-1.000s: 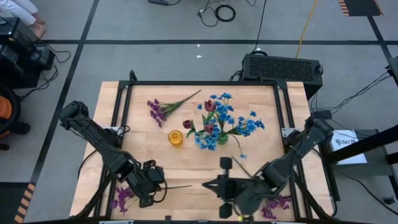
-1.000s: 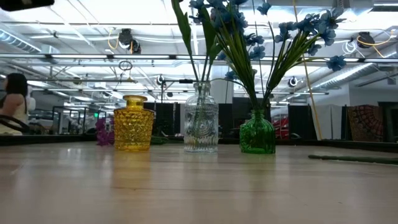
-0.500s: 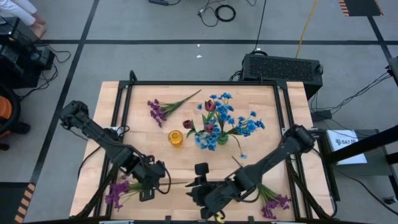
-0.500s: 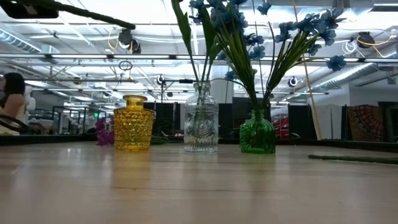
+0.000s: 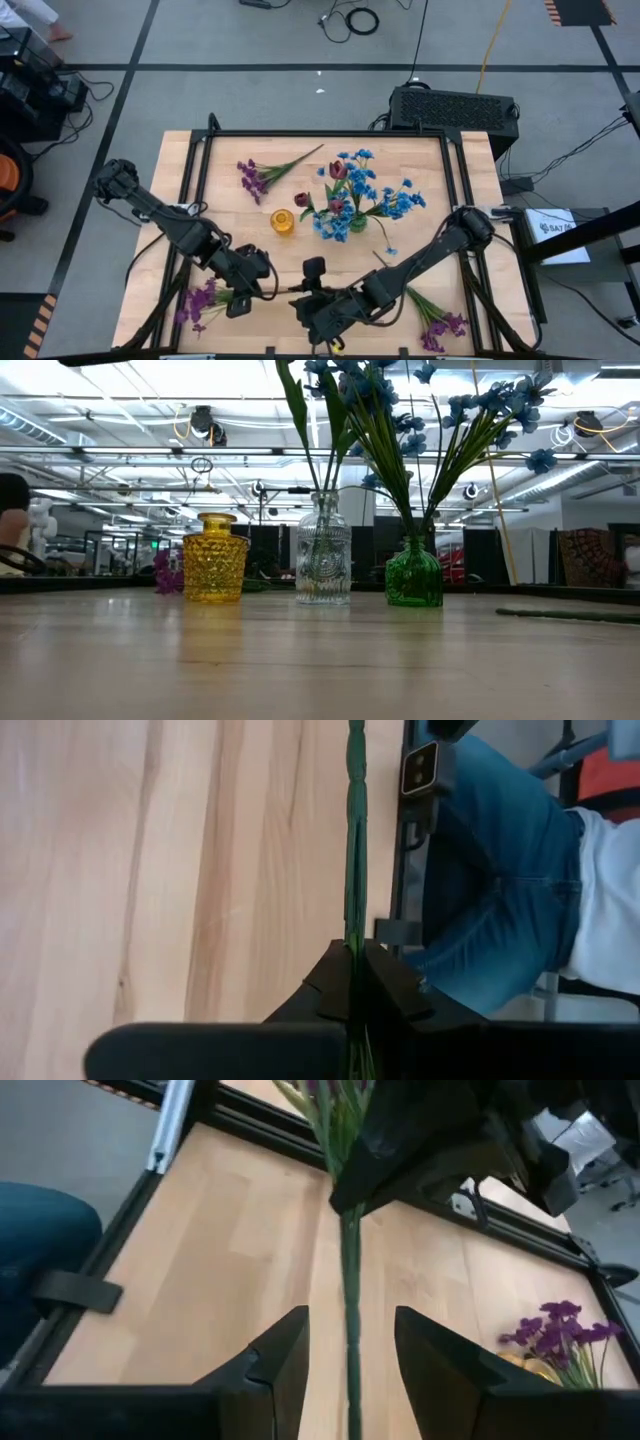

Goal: Sort flowers into vase by color
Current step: Put the bottom left purple flowers into the yellow vase

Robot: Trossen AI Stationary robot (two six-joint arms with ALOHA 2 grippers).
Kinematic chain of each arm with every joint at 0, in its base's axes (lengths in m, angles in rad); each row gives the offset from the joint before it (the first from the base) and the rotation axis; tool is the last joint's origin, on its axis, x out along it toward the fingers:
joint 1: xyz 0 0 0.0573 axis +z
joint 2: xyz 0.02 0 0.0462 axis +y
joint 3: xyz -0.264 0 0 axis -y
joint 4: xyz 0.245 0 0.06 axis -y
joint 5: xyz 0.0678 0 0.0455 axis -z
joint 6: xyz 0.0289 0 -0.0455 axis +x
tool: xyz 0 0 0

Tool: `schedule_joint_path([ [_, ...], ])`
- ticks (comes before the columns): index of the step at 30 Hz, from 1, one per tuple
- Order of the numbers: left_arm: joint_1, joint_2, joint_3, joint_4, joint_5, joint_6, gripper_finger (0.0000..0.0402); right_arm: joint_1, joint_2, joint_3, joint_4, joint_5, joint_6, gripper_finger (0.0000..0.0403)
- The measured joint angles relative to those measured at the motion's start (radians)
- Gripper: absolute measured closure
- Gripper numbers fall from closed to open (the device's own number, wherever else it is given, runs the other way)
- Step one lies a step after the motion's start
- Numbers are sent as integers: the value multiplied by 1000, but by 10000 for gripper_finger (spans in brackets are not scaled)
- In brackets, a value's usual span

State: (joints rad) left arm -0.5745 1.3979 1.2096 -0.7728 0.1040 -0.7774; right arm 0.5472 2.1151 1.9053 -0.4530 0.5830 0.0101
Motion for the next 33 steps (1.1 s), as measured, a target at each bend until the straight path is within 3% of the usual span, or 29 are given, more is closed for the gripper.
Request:
schedule_joint_path([
  [15,21,0,1,4,5,27,388,-44,0,1,-45,-83,64,265],
  [28,21,0,1,5,5,48,388,-52,0,1,-54,-133,77,341],
  [33,21,0,1,6,5,55,388,-58,0,1,-55,-140,90,344],
])
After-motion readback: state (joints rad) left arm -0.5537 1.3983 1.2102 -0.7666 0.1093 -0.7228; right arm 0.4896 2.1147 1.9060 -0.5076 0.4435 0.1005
